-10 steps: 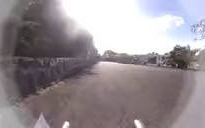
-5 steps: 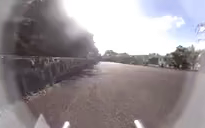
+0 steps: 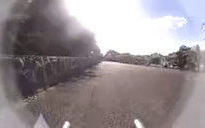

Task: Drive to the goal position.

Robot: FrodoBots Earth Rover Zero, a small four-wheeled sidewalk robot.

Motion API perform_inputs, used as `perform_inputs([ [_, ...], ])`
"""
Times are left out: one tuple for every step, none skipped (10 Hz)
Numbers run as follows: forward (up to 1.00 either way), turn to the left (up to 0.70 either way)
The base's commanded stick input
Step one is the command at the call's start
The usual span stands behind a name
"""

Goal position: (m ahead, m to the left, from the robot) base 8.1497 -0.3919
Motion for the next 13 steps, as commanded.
perform_inputs([
  [0.7, 0.0],
  [0.7, 0.0],
  [0.7, 0.0],
  [0.7, 0.0],
  [0.7, 0.0],
  [0.7, -0.12],
  [0.7, -0.19],
  [0.7, -0.26],
  [0.7, -0.33],
  [0.7, -0.35],
  [0.7, -0.35],
  [0.7, -0.28],
  [0.7, -0.22],
])
